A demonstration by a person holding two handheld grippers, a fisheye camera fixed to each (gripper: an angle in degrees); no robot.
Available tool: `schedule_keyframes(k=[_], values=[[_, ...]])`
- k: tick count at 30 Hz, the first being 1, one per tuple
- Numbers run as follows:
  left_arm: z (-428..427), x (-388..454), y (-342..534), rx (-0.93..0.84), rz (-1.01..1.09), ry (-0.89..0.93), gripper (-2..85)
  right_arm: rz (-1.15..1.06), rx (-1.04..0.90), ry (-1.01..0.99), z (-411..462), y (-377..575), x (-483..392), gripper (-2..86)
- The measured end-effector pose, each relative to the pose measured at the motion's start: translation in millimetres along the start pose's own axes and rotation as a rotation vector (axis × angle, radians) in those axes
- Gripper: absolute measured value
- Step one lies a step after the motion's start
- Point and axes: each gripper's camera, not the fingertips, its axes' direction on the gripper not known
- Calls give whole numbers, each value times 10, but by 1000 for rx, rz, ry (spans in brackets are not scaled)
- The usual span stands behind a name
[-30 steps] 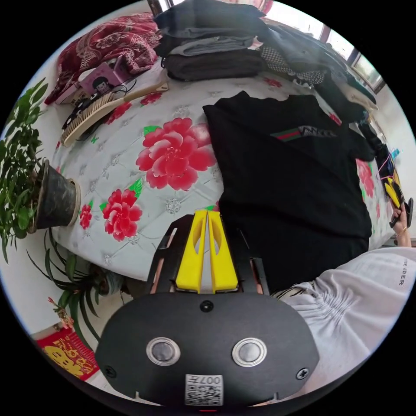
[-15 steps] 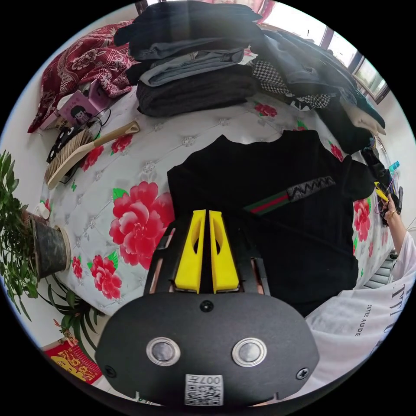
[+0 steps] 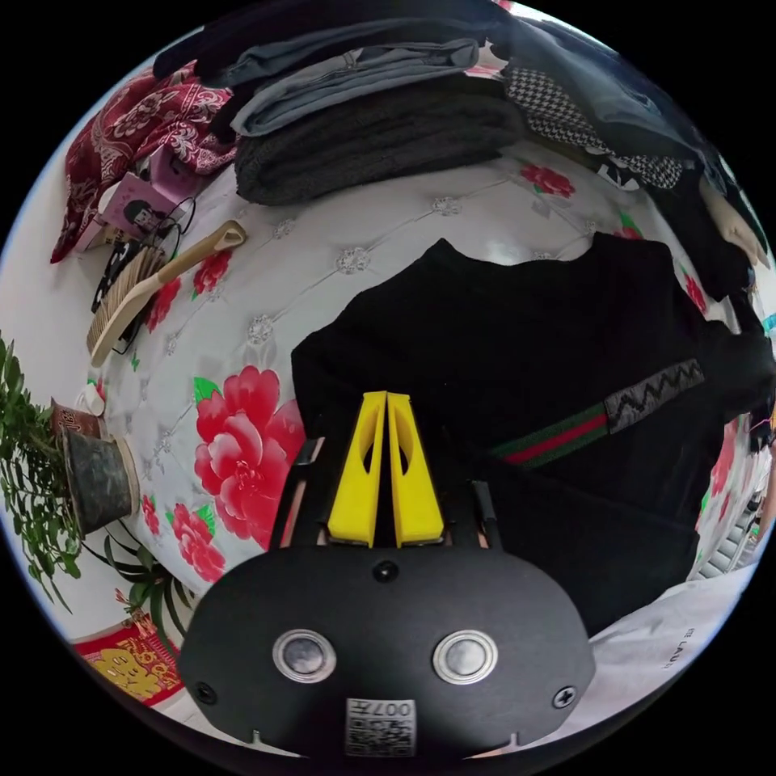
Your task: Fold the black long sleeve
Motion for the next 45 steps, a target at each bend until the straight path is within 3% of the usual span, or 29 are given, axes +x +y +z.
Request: schedule_keyframes(k=[4,7,13,20,24,29,33,35,39,45], values=[[61,-343,64,12,-69,93,-10,191,-187,-8,206,228,515,0],[19,-611,171,18,-106,162,-10,233,-113,-149,71,184,456,0],[-411,-1187,1033,157,-103,273,-9,-372,6,-578,-851,9,-1179,1],[-461,-1668,2502,195,-151,508,-9,-1018,-97,-995,-1958,1390,-2938,1],[-293,-1772,3077,206,-142,630,-9,-1176,-287,-1012,-1930,2559,-3420,1],[224,-2053,3674,121,-196,702,8,-1380,-877,-769,-1177,4169,-3686,1],[251,-2264,3903,166,-188,711,45,-1366,-886,-750,-1234,4151,-3668,2],[182,-2400,3974,230,-162,729,66,-1357,-748,-784,-1495,3987,-3713,2],[130,-2586,3923,310,-124,794,104,-1361,-666,-816,-1719,3921,-3746,2],[505,-2791,3529,280,-141,1040,161,-1386,-718,-761,-1749,3942,-3797,2]])
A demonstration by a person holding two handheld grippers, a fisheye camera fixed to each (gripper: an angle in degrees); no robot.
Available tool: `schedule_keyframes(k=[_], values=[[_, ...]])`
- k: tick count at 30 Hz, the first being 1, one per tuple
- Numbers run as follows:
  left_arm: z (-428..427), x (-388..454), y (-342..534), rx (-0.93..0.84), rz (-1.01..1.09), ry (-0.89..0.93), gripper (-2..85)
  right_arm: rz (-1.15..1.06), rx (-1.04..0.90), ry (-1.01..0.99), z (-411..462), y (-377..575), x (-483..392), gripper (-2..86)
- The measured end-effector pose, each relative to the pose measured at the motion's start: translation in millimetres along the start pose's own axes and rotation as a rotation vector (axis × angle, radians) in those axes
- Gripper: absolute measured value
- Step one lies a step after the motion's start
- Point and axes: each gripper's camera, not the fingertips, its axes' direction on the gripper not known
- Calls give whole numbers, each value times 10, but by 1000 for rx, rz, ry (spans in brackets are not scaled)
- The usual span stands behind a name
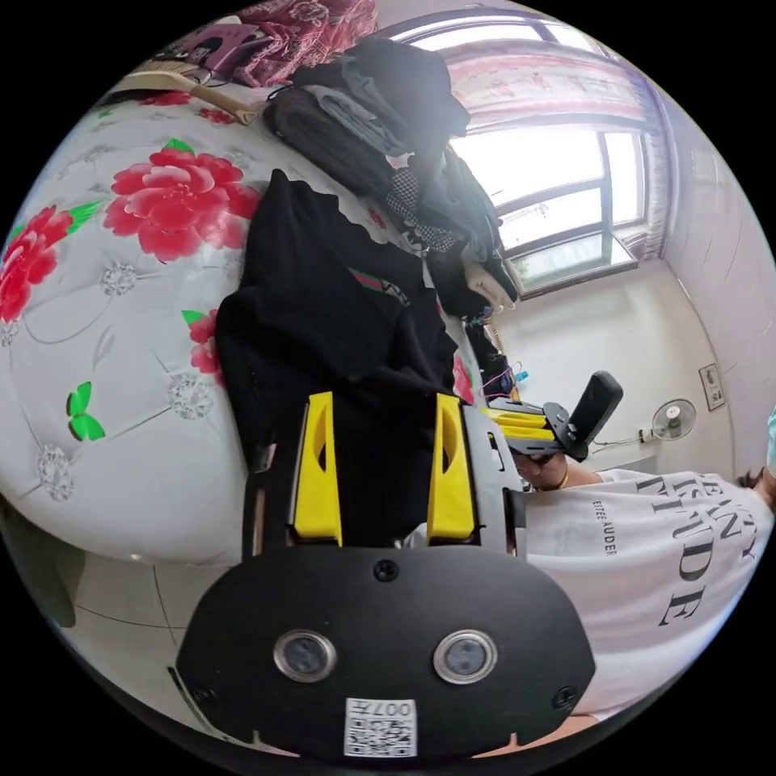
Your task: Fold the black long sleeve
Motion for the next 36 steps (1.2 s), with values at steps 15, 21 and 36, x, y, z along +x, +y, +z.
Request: schedule_keyframes(k=[15,21,36], values=[[-350,368,56,111,155,56,-8,-12,-107,-39,-169,-69,154,9],[-616,428,398,74,169,-148,20,127,-53,-88,-426,193,546,20],[511,1318,-318,18,367,-136,-5,67,70,-233,-895,-56,655,17]])
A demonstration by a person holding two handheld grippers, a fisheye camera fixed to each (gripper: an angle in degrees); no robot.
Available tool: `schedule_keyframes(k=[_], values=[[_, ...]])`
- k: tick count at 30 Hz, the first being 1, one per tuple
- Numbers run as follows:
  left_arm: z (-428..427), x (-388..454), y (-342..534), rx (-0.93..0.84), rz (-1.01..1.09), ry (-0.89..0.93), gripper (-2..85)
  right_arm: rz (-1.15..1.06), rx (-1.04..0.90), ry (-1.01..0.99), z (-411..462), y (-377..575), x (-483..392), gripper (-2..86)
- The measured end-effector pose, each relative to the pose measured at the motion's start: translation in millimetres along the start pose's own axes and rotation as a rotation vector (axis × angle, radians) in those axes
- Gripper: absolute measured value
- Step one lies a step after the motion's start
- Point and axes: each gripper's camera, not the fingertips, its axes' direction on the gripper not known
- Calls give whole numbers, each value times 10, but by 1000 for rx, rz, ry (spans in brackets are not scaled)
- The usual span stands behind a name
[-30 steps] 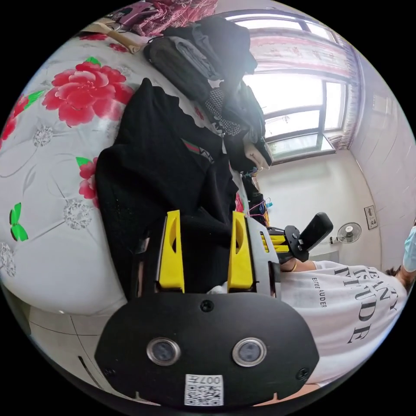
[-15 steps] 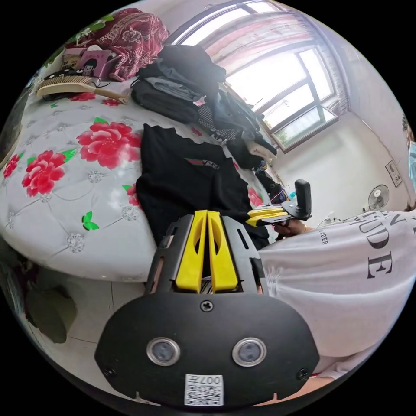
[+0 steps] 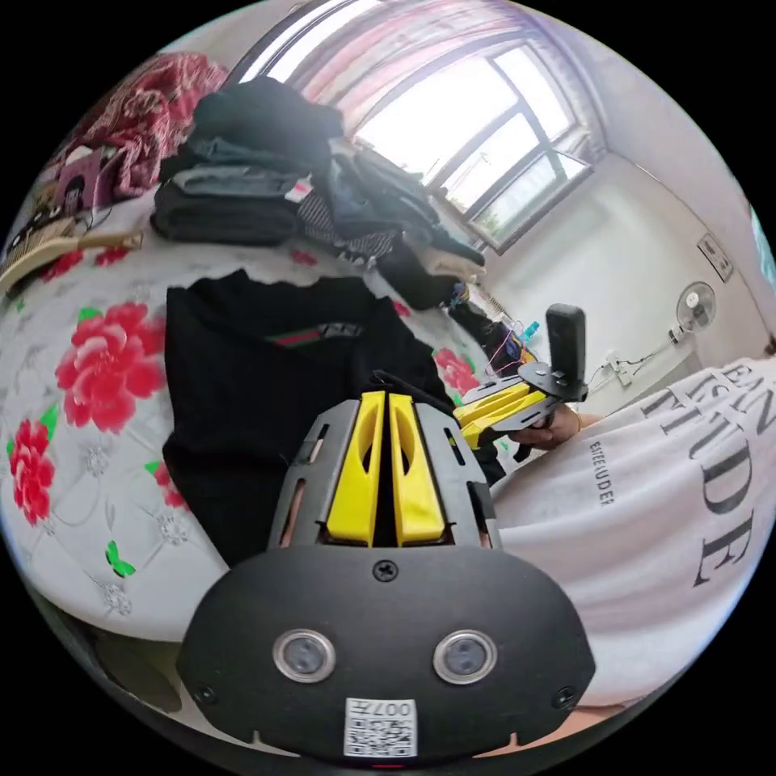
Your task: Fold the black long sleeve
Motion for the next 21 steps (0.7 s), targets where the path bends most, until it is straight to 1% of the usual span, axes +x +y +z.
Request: schedule_keyframes(k=[1,3,4,5,6,8,10,11,12,14,16,18,21], values=[[-205,170,-74,42,66,-8,-7,-6,14,1,-48,-20,-40,22],[-480,380,-105,52,140,-51,-8,10,30,4,-131,-7,-62,29],[-612,475,-56,30,174,-89,-9,33,60,3,-221,49,-42,33],[-671,506,45,-27,176,-139,-9,71,87,31,-312,137,16,37],[-673,493,117,-65,165,-177,-9,95,97,61,-356,190,60,38],[-539,269,523,-262,41,-303,-8,218,103,251,-494,430,321,43],[-456,112,831,-342,-78,-325,-7,325,78,384,-593,584,567,46],[-436,61,968,-350,-142,-301,-5,381,70,464,-667,660,714,49],[-426,39,1014,-353,-176,-297,-3,406,67,502,-705,688,784,50],[-416,11,1035,-368,-257,-375,9,435,36,626,-799,709,1002,55],[-478,18,889,-324,-271,-428,21,447,14,684,-828,673,1168,59],[-513,16,605,-276,-253,-435,33,447,6,669,-848,623,1340,65],[-302,36,-120,-218,-128,-384,44,380,-4,607,-841,514,1574,73]])
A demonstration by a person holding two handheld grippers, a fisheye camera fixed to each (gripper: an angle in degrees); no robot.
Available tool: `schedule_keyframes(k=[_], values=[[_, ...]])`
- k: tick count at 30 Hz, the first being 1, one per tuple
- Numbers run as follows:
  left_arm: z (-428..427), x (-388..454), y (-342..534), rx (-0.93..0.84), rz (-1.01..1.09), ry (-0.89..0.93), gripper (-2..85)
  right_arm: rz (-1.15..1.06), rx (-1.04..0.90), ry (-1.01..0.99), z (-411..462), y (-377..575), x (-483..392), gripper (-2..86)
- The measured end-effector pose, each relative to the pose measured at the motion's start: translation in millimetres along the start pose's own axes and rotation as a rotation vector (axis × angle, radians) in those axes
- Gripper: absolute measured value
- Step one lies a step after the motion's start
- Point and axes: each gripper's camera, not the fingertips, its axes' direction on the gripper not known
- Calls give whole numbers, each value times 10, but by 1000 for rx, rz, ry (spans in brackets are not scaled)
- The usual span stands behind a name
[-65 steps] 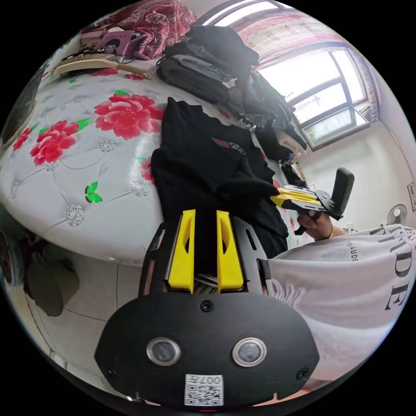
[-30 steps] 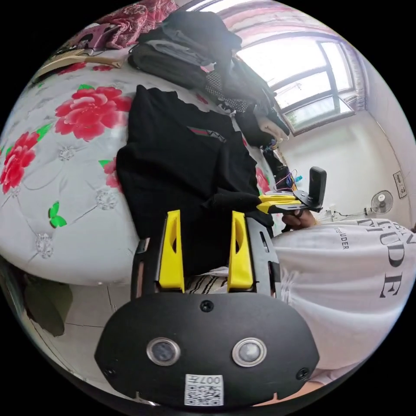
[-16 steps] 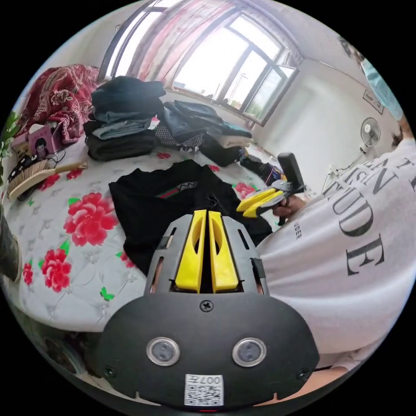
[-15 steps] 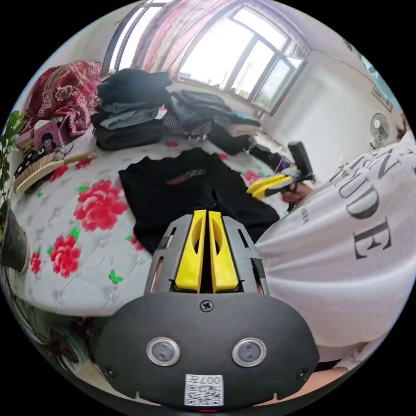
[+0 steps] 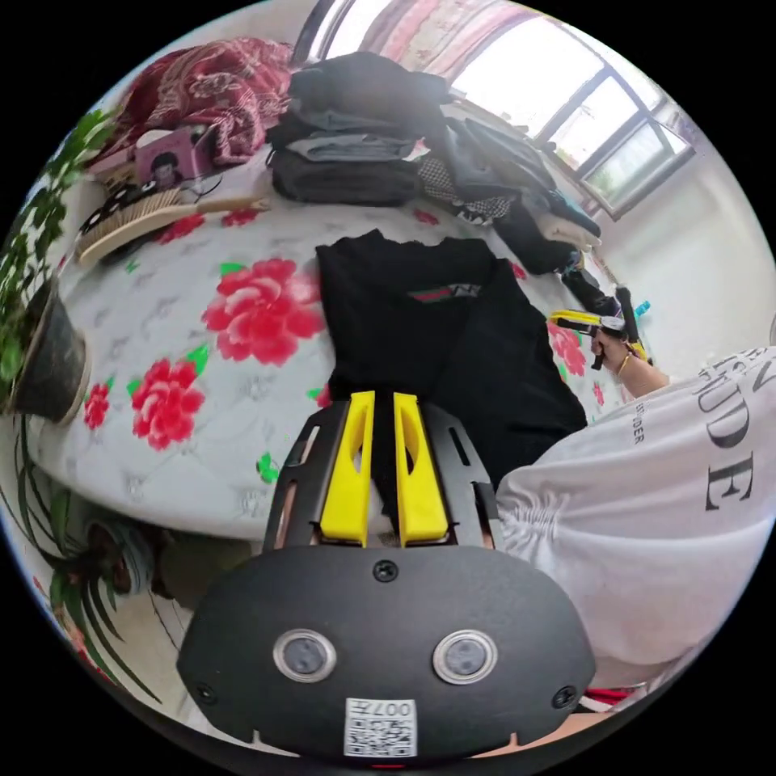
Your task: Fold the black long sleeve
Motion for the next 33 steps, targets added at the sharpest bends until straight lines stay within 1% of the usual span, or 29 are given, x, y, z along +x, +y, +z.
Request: schedule_keyframes(k=[2,3,5,6,8,9,11,12,13,14,15,16,17,18,19,20,22,23,24,26,27,28,30,31,32,33], values=[[276,253,-766,23,126,72,52,-75,-57,-56,153,-131,72,72],[379,334,-974,18,157,94,54,-94,-68,-74,188,-155,83,69],[868,747,-1817,-12,288,168,58,-162,-145,-167,337,-238,113,54],[1004,866,-2021,-20,322,184,58,-175,-164,-202,363,-252,115,49],[1592,1378,-2781,-65,443,236,51,-183,-189,-250,302,-300,142,31],[1748,1507,-2951,-81,464,248,46,-187,-178,-232,237,-296,141,27],[2375,2009,-3506,-153,526,304,21,-212,-67,-171,-160,-178,98,11],[2536,2124,-3609,-177,538,312,14,-209,-54,-145,-234,-134,80,9],[2862,2341,-3767,-237,560,307,4,-219,-48,-41,-310,-21,18,5],[3174,2530,-3855,-296,579,251,-3,-229,-81,113,-273,112,-24,3],[3318,2614,-3874,-322,591,207,-5,-228,-113,166,-218,180,-18,2],[3489,2747,-3877,-334,631,156,-7,-179,-174,191,-93,287,59,2],[3477,2797,-3883,-266,642,176,-8,-89,-200,141,-8,354,172,2],[3491,2805,-3887,-270,638,182,-9,-47,-193,100,6,371,217,3],[3470,2789,-3885,-257,631,205,-9,5,-131,25,-21,375,264,6],[3440,2764,-3879,-251,610,218,-9,21,-44,-36,-70,345,269,10],[3362,2749,-3851,-234,597,188,-10,14,54,-113,-83,252,261,17],[3314,2749,-3824,-224,602,159,-10,-5,71,-174,-14,171,252,23],[3292,2749,-3811,-219,604,147,-10,-12,62,-204,45,130,247,26],[3236,2759,-3781,-206,615,125,-10,-62,-37,-314,357,14,182,24],[3229,2761,-3784,-206,612,126,-10,-63,-72,-306,422,-1,167,22],[3218,2767,-3796,-206,597,128,-10,-80,-64,-285,424,-5,153,19],[3199,2787,-3808,-200,569,114,-9,-57,-73,-197,365,12,156,16],[3187,2816,-3807,-196,552,101,-9,-51,-78,-118,340,70,127,15],[3172,2847,-3790,-184,535,90,-9,-42,-76,-79,354,149,99,16],[3165,2858,-3780,-177,528,87,-9,-23,-65,-81,367,189,100,17]])
